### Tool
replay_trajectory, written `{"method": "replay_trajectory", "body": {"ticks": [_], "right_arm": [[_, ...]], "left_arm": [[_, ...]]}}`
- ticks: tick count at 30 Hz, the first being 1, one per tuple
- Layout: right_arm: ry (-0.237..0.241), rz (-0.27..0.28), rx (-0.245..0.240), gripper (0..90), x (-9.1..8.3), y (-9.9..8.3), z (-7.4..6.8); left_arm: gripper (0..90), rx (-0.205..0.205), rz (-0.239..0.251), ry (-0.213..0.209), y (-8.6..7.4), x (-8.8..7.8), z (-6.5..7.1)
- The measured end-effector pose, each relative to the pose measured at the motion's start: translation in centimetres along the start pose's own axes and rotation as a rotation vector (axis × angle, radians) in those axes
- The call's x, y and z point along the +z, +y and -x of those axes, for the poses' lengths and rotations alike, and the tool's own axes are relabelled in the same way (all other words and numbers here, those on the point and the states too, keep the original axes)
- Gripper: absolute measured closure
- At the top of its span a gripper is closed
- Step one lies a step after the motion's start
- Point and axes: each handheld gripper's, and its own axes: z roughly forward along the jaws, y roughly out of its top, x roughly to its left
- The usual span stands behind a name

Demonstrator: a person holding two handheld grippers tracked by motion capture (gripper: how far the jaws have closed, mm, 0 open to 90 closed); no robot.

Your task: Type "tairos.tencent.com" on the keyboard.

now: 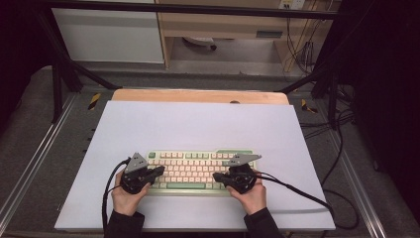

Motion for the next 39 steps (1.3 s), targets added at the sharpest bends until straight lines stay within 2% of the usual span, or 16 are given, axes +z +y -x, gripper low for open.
{"method": "replay_trajectory", "body": {"ticks": [10, 14, 30, 39], "right_arm": [[0.042, -0.004, -0.018, 90.0, 2.5, 1.3, -1.8], [0.043, -0.011, -0.028, 90.0, 3.6, 1.7, -2.3], [0.051, -0.027, -0.032, 90.0, 6.0, 2.0, -2.7], [0.049, -0.036, -0.037, 90.0, 6.4, 1.9, -2.7]], "left_arm": [[90.0, -0.006, 0.01, -0.003, -0.1, -0.2, -0.1], [90.0, -0.012, 0.012, -0.003, -0.1, -0.2, -0.2], [90.0, -0.013, 0.01, -0.008, -0.2, -0.2, -0.3], [90.0, -0.012, 0.009, -0.007, -0.2, -0.2, -0.3]]}}
